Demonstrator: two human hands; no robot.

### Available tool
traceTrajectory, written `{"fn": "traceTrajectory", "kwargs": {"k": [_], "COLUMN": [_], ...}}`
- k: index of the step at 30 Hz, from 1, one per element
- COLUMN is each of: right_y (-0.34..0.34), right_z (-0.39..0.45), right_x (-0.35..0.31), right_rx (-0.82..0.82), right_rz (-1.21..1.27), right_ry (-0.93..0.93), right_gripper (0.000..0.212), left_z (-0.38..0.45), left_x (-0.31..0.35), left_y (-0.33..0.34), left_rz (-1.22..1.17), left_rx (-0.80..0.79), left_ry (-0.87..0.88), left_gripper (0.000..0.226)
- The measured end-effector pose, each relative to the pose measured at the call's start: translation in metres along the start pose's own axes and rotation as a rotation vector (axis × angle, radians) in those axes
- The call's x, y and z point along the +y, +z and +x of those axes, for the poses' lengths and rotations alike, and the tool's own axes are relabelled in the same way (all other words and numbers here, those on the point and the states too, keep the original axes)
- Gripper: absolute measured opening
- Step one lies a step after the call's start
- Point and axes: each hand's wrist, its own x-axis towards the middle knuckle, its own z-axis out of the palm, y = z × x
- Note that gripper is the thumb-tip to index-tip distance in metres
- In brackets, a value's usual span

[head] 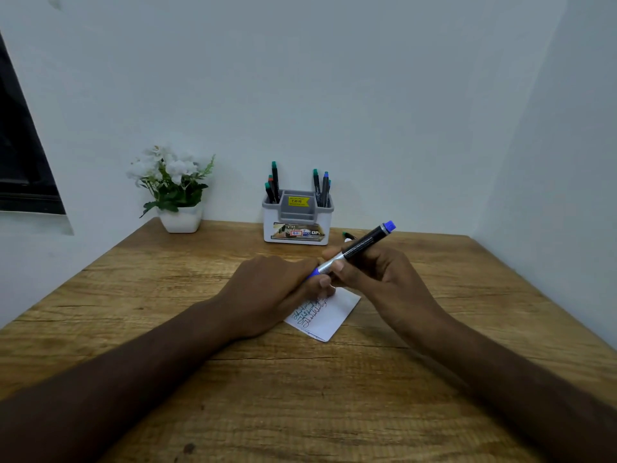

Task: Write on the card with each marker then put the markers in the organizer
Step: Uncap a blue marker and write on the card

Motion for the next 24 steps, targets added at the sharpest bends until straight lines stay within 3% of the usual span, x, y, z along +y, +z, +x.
{"fn": "traceTrajectory", "kwargs": {"k": [4,10,17,24], "right_y": [-0.001,0.006,0.009,0.008], "right_z": [-0.002,-0.008,-0.010,-0.009], "right_x": [0.002,0.010,0.008,0.004], "right_rx": [0.029,0.063,0.029,0.003], "right_rz": [0.018,0.076,0.264,0.284], "right_ry": [-0.019,-0.014,0.048,0.064], "right_gripper": [0.029,0.022,0.021,0.028], "left_z": [0.001,0.001,0.002,0.001], "left_x": [-0.002,-0.001,0.003,-0.004], "left_y": [0.001,0.003,-0.003,0.001], "left_rz": [-0.043,0.035,0.050,0.033], "left_rx": [0.021,0.015,-0.024,0.019], "left_ry": [0.015,-0.017,-0.032,0.002], "left_gripper": [0.071,0.078,0.075,0.067]}}
